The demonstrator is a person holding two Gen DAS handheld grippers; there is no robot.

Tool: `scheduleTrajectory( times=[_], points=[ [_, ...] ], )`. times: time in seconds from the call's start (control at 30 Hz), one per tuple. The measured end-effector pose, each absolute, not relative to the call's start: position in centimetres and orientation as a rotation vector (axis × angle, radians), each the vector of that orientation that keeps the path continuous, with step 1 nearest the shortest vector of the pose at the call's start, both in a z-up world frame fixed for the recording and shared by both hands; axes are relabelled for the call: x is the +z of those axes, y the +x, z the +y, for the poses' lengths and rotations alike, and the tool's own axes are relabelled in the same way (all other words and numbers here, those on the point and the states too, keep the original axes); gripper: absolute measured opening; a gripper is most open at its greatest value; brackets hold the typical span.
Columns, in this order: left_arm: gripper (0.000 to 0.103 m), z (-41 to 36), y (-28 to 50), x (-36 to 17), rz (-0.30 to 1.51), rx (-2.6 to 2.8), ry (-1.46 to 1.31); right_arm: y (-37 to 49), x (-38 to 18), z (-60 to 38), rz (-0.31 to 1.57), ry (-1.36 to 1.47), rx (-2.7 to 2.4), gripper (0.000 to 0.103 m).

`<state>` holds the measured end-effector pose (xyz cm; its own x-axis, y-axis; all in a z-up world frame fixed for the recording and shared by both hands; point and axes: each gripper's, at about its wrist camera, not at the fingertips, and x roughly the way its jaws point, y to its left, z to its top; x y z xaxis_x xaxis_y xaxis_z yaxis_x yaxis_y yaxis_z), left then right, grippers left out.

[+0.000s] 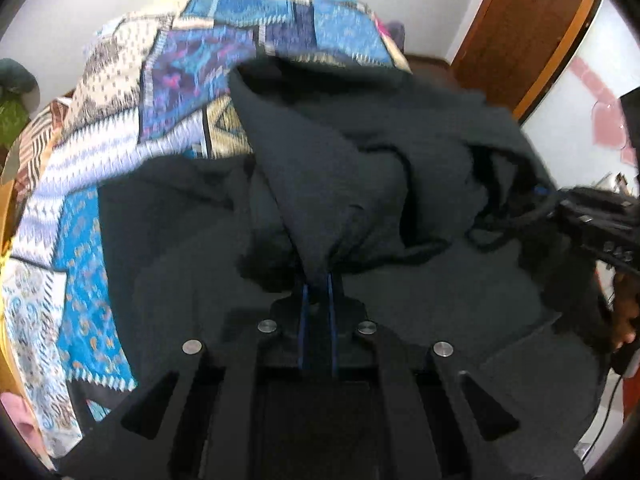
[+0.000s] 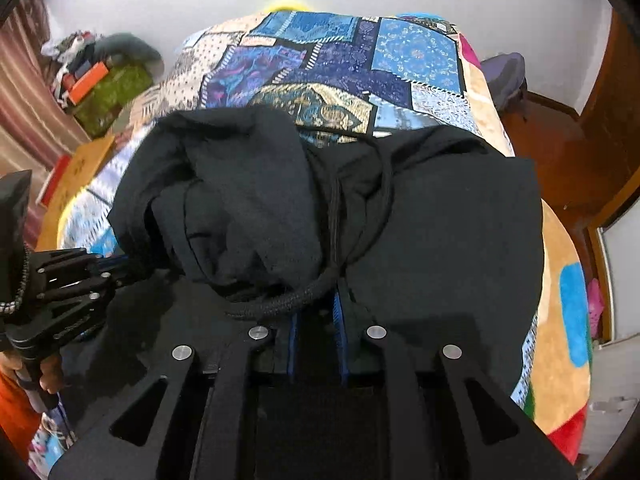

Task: Fold large clothes

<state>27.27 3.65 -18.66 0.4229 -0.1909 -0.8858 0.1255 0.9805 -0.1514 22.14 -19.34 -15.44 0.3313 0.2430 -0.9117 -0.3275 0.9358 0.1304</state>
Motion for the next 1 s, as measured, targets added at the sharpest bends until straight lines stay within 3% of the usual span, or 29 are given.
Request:
scheduleTrajectory(
  times=[0.2,0.27,0.33,0.53,0.73,1.0],
  points=[
    [0.013,3.2,26.3,-18.9,1.134,-0.207,-0.017,21.0,-15.0,-20.4,1.218,-0.080,0.352,0.015],
    [0.029,3.3,25.6,-18.1,1.112,-0.208,0.002,20.6,-14.5,-20.8,1.220,-0.091,0.351,0.024],
    [0.046,3.6,24.9,-16.9,1.071,-0.196,0.020,20.3,-13.7,-21.0,1.207,-0.100,0.350,0.046],
    [0.061,5.2,24.3,-13.1,0.952,-0.146,0.017,20.3,-10.6,-20.8,1.085,-0.121,0.369,0.058],
    [0.063,7.8,26.9,-11.3,0.902,-0.117,-0.075,22.9,-9.5,-19.1,1.033,-0.085,0.401,0.059],
    [0.063,10.3,31.9,-13.5,0.962,-0.150,-0.253,26.9,-12.3,-17.2,1.096,-0.064,0.432,0.059]
  ],
)
